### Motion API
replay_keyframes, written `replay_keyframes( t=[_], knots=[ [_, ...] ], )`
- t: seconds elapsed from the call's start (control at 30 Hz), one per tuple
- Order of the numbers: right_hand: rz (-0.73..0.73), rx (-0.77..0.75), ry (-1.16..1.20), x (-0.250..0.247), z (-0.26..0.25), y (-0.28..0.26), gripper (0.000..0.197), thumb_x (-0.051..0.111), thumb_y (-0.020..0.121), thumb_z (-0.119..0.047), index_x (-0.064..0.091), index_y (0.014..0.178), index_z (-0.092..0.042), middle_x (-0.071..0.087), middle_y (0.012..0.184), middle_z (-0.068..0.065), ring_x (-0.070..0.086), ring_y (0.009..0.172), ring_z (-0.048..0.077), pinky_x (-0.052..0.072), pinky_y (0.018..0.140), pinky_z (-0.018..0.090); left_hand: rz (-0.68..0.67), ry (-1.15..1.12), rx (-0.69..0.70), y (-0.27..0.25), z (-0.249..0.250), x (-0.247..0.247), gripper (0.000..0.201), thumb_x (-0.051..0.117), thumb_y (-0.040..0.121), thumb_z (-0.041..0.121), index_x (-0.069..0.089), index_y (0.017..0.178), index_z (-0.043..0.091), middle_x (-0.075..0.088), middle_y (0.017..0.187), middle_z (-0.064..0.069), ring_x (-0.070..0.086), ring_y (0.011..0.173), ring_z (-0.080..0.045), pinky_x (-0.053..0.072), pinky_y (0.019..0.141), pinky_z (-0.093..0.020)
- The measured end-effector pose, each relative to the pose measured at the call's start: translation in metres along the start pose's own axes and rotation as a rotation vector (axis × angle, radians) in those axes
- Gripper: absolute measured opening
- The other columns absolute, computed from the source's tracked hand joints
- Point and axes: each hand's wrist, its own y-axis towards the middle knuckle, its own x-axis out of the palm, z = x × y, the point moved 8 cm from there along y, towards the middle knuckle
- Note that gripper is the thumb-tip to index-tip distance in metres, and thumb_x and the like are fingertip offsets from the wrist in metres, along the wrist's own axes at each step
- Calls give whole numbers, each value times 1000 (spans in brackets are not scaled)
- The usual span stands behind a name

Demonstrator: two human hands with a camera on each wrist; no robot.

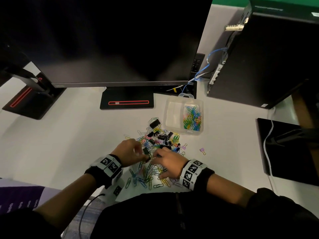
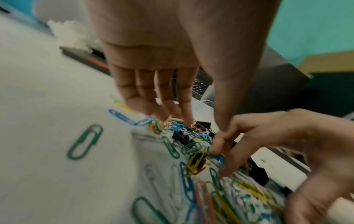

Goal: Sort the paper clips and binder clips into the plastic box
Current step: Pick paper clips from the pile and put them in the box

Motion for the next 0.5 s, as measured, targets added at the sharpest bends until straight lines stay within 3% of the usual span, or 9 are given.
replay_keyframes(
  t=[0.13,0.3,0.5],
  knots=[
    [48,19,101,-3,5,0,32,67,79,-17,62,110,-10,49,116,12,48,106,30,46,89,43,-296,254,-95,-21,-3,27,63,63,68,66,52,103,14,58,99,-2,49,84,-18,42,75,-27],
    [129,49,183,-9,12,1,20,58,78,-2,68,95,-5,55,111,15,57,98,32,50,83,43,-279,232,-109,-25,-5,50,97,71,53,69,34,122,12,47,118,-8,53,103,-25,48,86,-36],
    [222,118,310,-11,27,0,16,63,75,-2,69,88,-8,62,102,11,59,96,26,49,85,36,-212,177,9,-23,16,62,86,75,64,49,31,126,9,38,121,-10,53,102,-29,46,86,-36]
  ],
)
